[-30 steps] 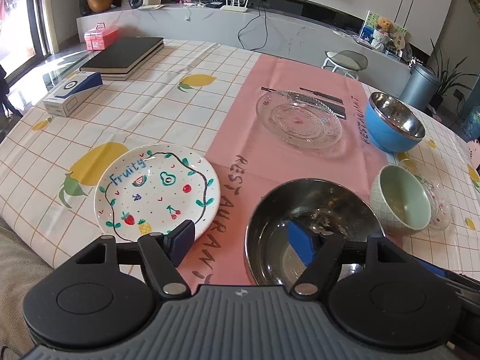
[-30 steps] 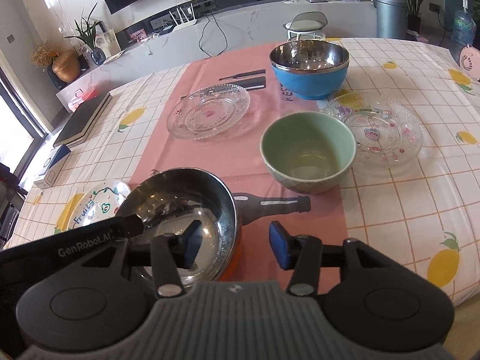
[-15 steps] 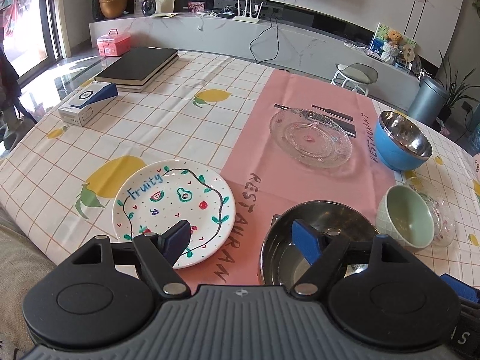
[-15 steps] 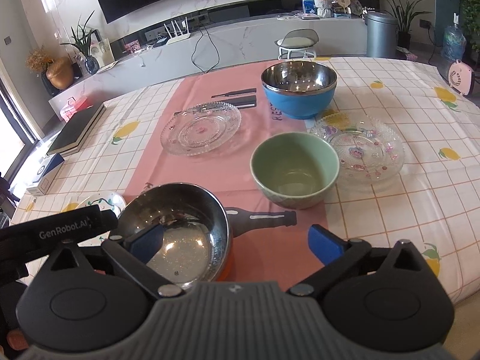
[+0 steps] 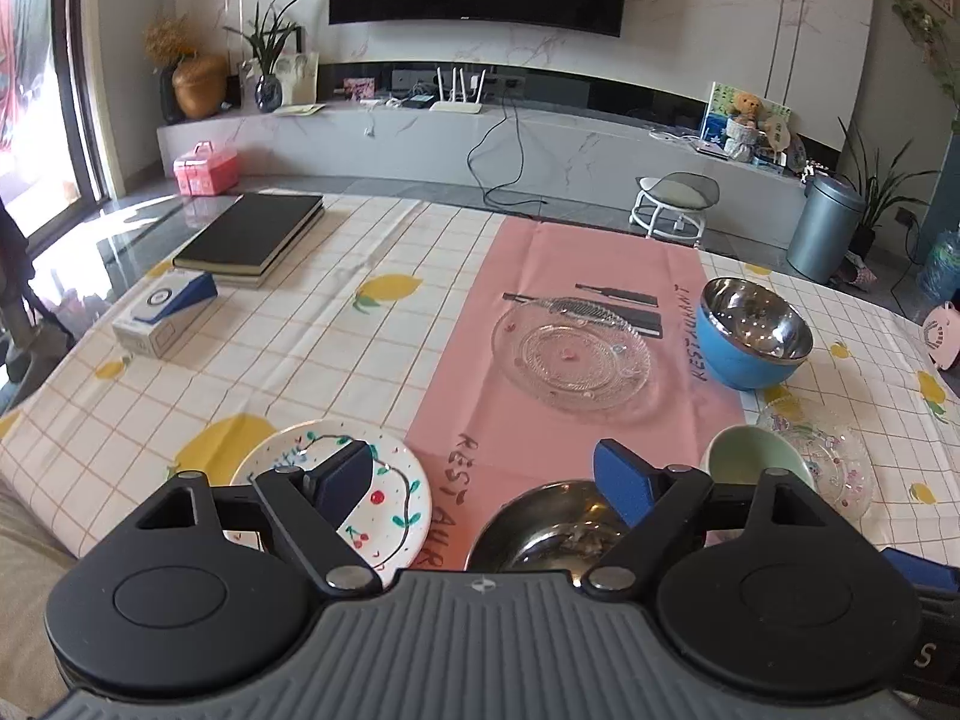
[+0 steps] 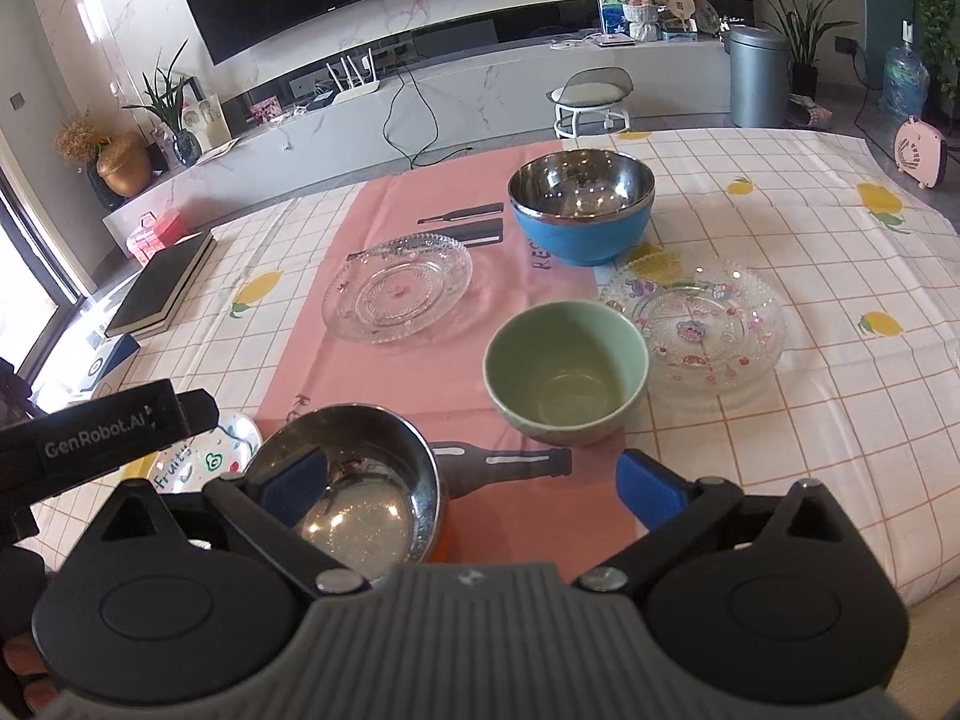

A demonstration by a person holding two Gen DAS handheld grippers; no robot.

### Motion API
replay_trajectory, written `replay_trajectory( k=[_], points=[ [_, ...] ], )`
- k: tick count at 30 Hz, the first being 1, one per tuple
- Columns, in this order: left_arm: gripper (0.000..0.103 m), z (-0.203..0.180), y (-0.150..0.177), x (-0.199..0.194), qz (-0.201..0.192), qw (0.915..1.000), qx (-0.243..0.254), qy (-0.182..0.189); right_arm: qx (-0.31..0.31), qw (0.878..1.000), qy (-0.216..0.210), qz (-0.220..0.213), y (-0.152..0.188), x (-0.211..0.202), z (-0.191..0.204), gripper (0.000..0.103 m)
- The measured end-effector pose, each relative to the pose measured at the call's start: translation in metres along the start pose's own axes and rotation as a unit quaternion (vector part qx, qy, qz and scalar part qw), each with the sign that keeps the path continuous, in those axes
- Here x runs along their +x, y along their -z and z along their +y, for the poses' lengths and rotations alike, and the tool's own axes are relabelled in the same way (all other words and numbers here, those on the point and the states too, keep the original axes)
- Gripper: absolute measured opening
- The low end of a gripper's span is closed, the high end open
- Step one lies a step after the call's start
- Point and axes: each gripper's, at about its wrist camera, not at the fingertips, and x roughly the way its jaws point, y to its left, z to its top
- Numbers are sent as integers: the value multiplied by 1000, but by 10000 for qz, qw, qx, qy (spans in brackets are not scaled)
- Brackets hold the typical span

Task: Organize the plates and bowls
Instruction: 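Move both grippers over to the blue bowl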

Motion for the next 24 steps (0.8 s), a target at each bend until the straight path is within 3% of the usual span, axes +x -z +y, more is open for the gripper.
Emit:
replay_trajectory(
  k=[15, 24],
  points=[
    [99, -61, -46, -1, -388, 9978, 187, 509, 342, 9979, 222, -502, -53, -27, -64, 100],
    [99, -96, -76, 36, -234, 9963, 521, 646, 577, 9958, 292, -641, -88, -13, -95, 100]
  ],
)
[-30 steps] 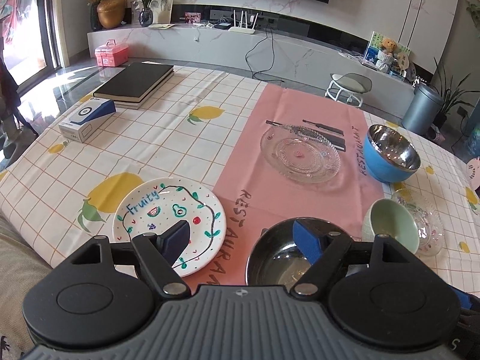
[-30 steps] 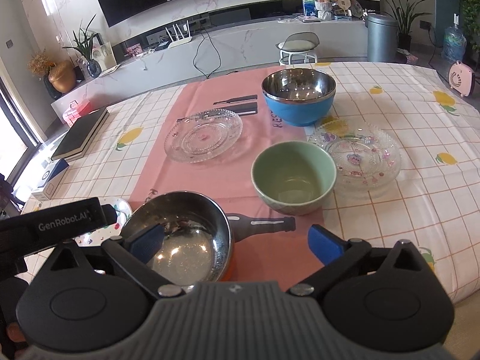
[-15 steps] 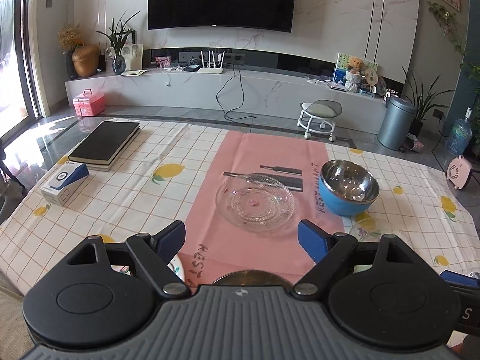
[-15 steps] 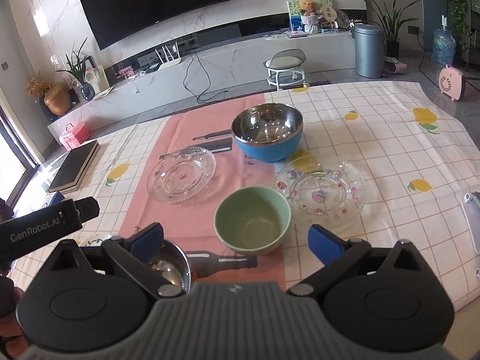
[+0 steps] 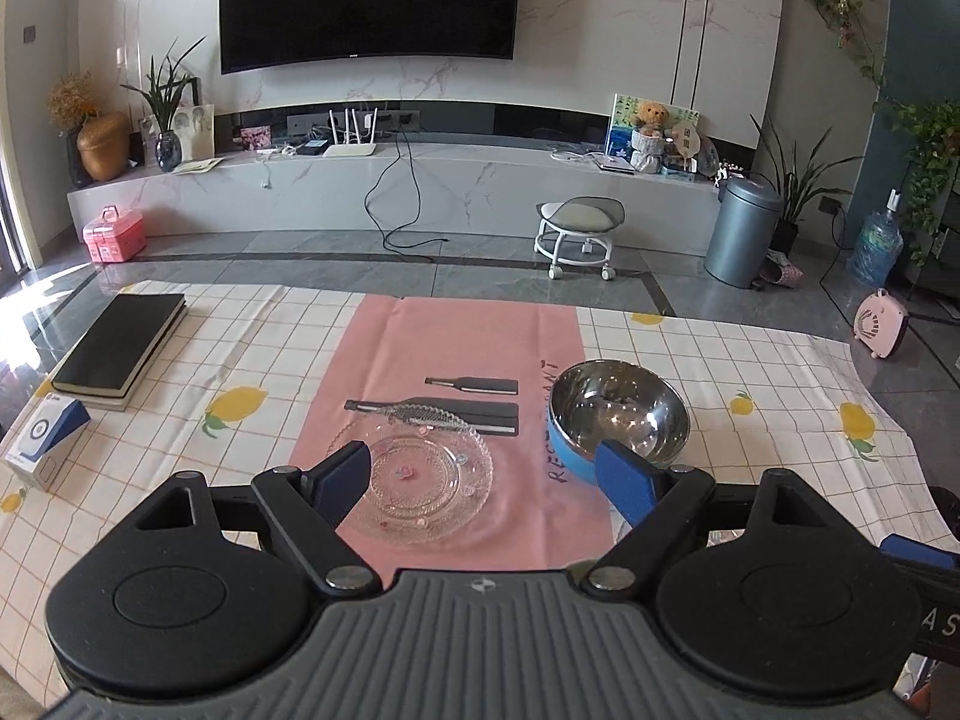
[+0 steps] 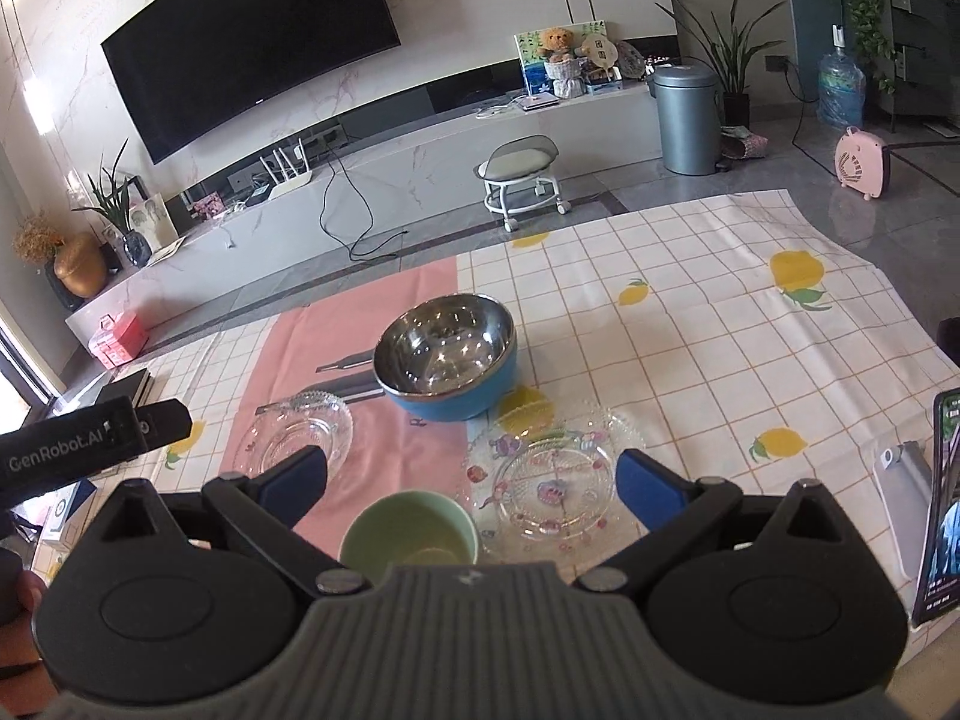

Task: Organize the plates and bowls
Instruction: 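Move both grippers over to the blue bowl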

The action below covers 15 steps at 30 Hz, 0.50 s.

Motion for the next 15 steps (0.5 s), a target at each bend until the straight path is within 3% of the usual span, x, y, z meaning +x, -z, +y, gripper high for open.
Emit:
replay_trajectory(
  k=[10, 15],
  points=[
    [99, -11, -21, 64, 379, 9988, -274, 176, 129, 9997, 191, -81, -41, 50, -17, 100],
    [99, -15, -32, 105, 835, 9949, -539, 184, 416, 9990, 131, 20, -61, 84, -28, 100]
  ],
)
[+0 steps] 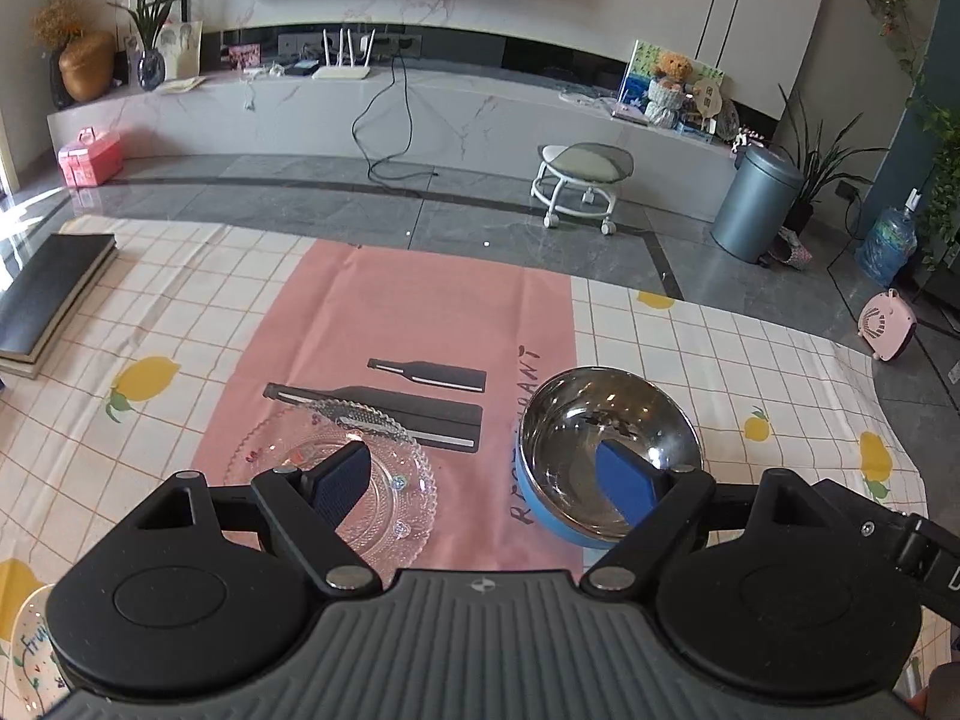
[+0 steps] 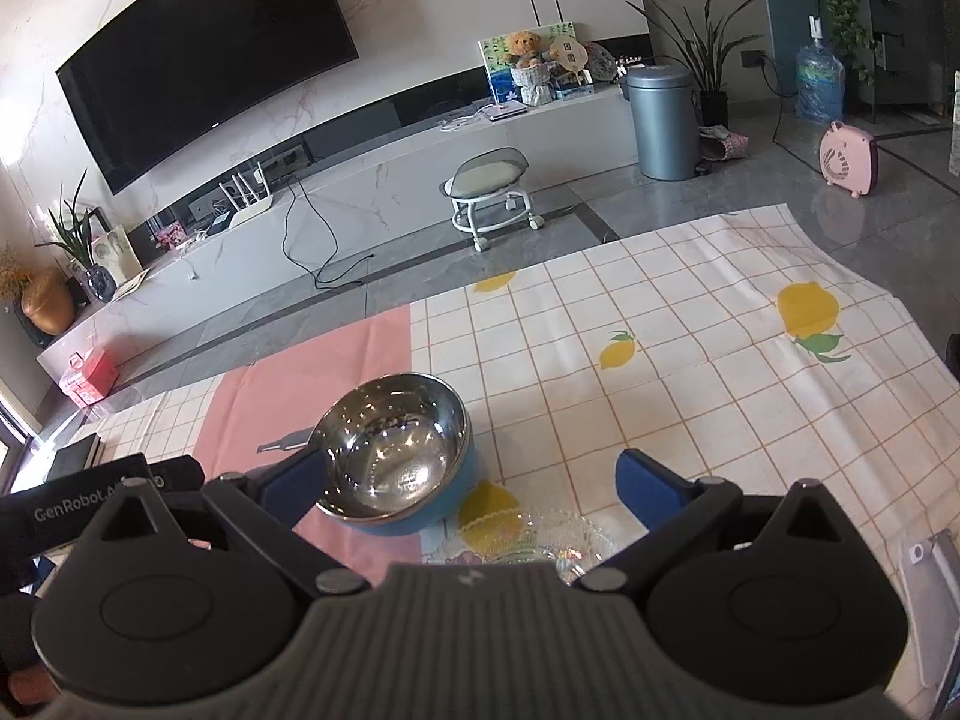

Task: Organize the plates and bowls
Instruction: 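Move both grippers over to the blue bowl, then close both grippers on the blue bowl rim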

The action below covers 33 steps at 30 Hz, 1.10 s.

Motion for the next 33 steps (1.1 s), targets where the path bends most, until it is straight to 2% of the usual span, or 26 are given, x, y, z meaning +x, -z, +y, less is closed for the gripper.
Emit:
replay_trajectory(
  k=[3, 6, 8, 11, 17, 19, 21, 25, 26, 27, 29, 30, 31, 33],
  points=[
    [99, -6, -8, 22, 147, 9999, 63, -18, 147, 9999, -41, 53, -7, 21, -6, 99],
    [99, -13, -12, 41, 217, 9996, 158, -104, 105, 9998, 101, 109, -12, 45, -8, 87],
    [98, -17, -13, 53, 284, 9994, 123, -177, 88, 9996, 200, 205, -16, 63, -10, 83],
    [97, -23, -11, 70, 416, 9989, 162, -145, 203, 9993, 27, 308, -18, 83, -15, 77],
    [86, -31, -1, 97, 657, 9974, 176, -233, 57, 9986, -28, 523, -13, 107, -5, 66],
    [82, -32, 0, 103, 741, 9968, 165, -241, 43, 9982, -32, 589, -10, 115, -2, 58],
    [71, -35, 1, 107, 772, 9965, 241, -224, 13, 9973, -77, 725, -9, 124, 0, 51],
    [55, -39, 1, 109, 715, 9968, 276, -219, -72, 9963, -68, 850, -2, 134, 7, 35],
    [49, -39, 1, 109, 693, 9970, 261, -203, -52, 9962, -42, 873, 0, 135, 8, 34],
    [37, -38, 2, 110, 699, 9971, 242, -184, -27, 9961, -36, 886, 2, 136, 9, 30],
    [24, -39, 3, 115, 843, 9959, 216, -245, -23, 9959, 29, 906, 4, 138, 13, 22],
    [14, -39, 4, 118, 920, 9950, 205, -337, -39, 9961, 117, 877, 5, 138, 14, 15],
    [14, -39, 5, 118, 910, 9949, 170, -397, -52, 9962, 183, 852, 6, 139, 15, 12],
    [12, -35, 4, 118, 884, 9954, 6, -364, -53, 9962, 196, 849, 6, 139, 15, 12]
  ],
)
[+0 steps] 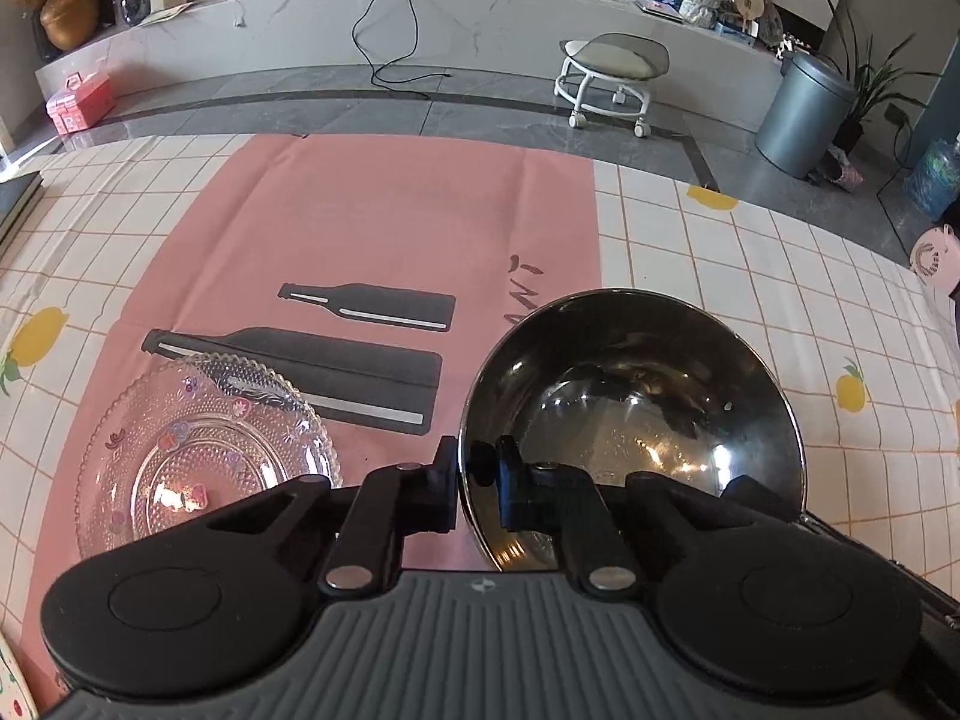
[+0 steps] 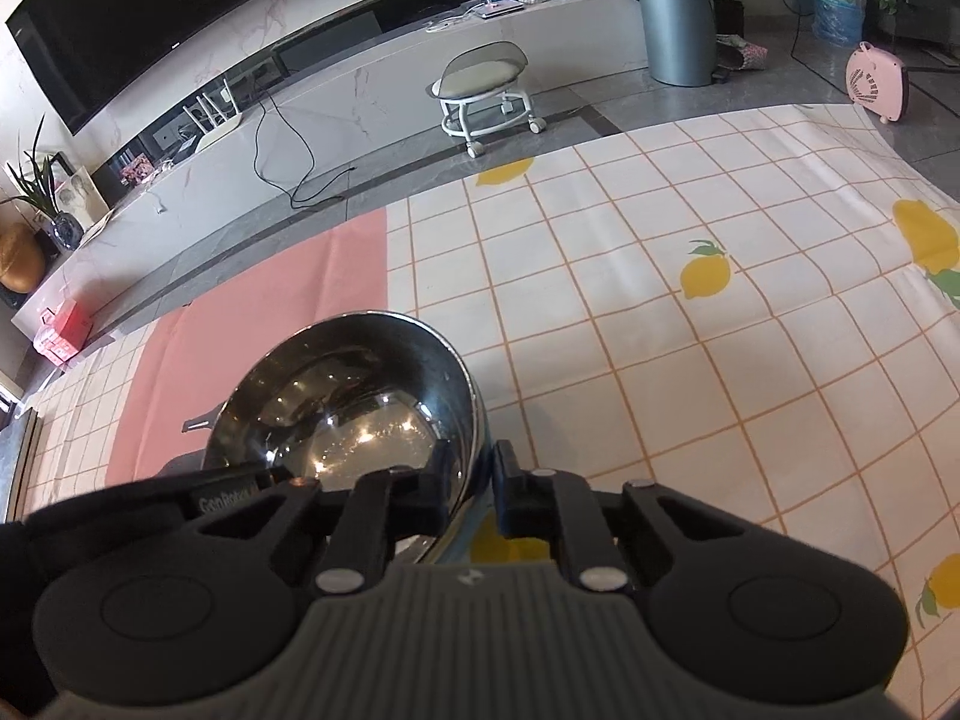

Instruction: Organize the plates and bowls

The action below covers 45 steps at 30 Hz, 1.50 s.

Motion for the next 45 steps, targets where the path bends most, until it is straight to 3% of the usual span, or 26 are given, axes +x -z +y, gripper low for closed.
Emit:
replay_trajectory(
  k=[4, 9, 20, 34, 45],
  points=[
    [9, 6, -4, -2, 94, 9996, -220, 149, -63, 10000, 67, -11, 0, 0, 2, 11],
    [7, 1, -5, -9, -68, 9999, 20, 71, -38, 9999, 126, 14, 1, 1, 1, 9],
    [7, 6, -8, -33, -146, 9997, -70, 206, -97, 9998, 78, -168, 1, -19, 5, 9],
    [7, 34, -7, -113, -496, 9981, -205, 288, -220, 9976, -196, -624, 2, -95, 33, 9],
    [7, 91, 34, -183, -632, 9971, -375, 183, -575, 9941, -609, -693, 55, -171, 73, 10]
  ],
)
